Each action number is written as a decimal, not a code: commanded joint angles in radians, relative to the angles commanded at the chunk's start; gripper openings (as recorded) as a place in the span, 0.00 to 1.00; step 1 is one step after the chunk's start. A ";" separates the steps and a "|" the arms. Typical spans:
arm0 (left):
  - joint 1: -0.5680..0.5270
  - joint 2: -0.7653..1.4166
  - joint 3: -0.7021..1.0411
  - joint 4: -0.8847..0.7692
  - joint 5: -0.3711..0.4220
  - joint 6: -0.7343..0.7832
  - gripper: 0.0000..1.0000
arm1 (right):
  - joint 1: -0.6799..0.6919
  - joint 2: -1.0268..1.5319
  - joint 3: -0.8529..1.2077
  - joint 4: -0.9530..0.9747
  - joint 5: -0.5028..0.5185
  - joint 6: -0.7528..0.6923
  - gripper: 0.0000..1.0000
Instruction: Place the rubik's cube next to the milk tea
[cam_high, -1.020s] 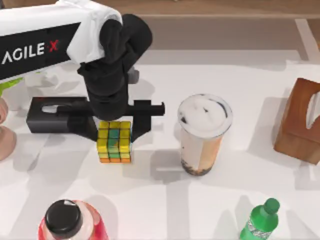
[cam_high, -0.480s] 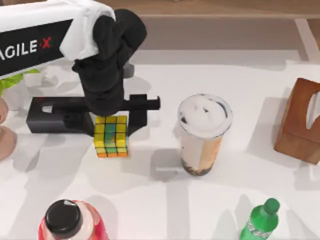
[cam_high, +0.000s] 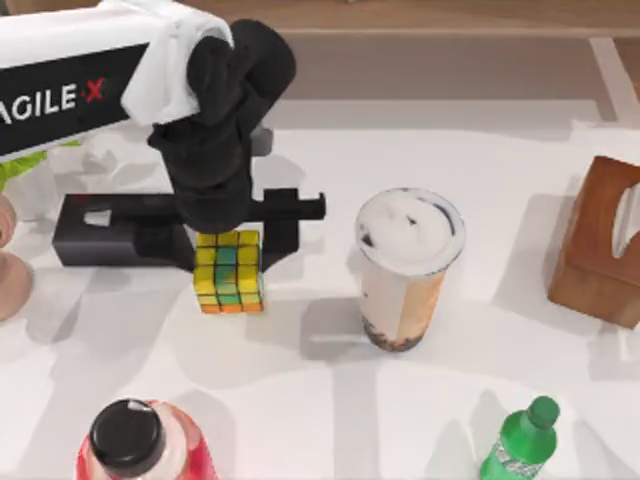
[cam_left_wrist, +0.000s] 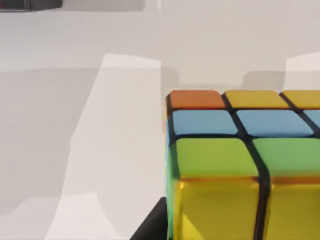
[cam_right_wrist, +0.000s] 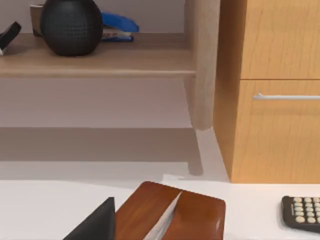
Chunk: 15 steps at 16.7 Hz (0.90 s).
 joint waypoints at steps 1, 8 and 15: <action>-0.005 0.006 -0.006 0.004 0.002 0.000 0.00 | 0.000 0.000 0.000 0.000 0.000 0.000 1.00; -0.019 0.037 -0.033 0.012 0.009 0.000 0.00 | 0.000 0.000 0.000 0.000 0.000 0.000 1.00; -0.019 0.037 -0.033 0.012 0.009 0.000 0.45 | 0.000 0.000 0.000 0.000 0.000 0.000 1.00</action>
